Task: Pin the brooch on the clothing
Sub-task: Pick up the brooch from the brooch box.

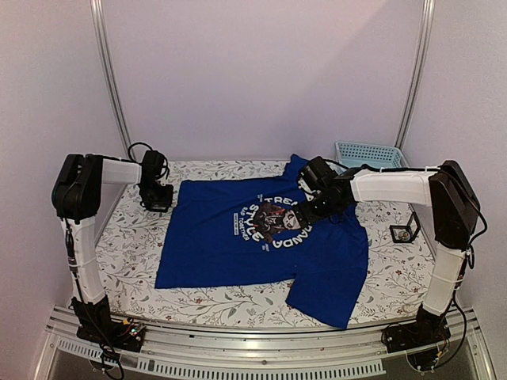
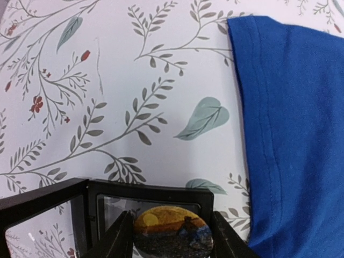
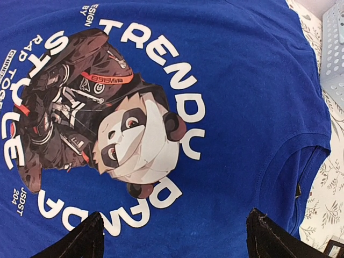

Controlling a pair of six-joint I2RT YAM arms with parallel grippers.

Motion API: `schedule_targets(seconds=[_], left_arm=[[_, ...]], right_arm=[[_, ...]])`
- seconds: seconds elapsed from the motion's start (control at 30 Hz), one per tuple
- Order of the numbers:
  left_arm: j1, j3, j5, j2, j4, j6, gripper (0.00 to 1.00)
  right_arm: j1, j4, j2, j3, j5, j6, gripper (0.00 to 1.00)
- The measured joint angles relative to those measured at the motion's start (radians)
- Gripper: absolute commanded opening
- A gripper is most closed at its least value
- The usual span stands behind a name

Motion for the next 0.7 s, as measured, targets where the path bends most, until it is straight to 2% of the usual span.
schedule_targets(seconds=[0.37, 0.53, 0.7], left_arm=[[0.005, 0.0, 0.022, 0.0, 0.002, 0.0, 0.36], [0.005, -0.002, 0.016, -0.002, 0.003, 0.0, 0.19], [0.005, -0.006, 0.01, -0.014, 0.003, 0.002, 0.18]], right_arm=[[0.0, -0.01, 0.011, 0.0, 0.001, -0.002, 0.9], [0.0, -0.014, 0.011, 0.0, 0.001, -0.003, 0.9], [0.0, -0.014, 0.011, 0.0, 0.0, -0.006, 0.9]])
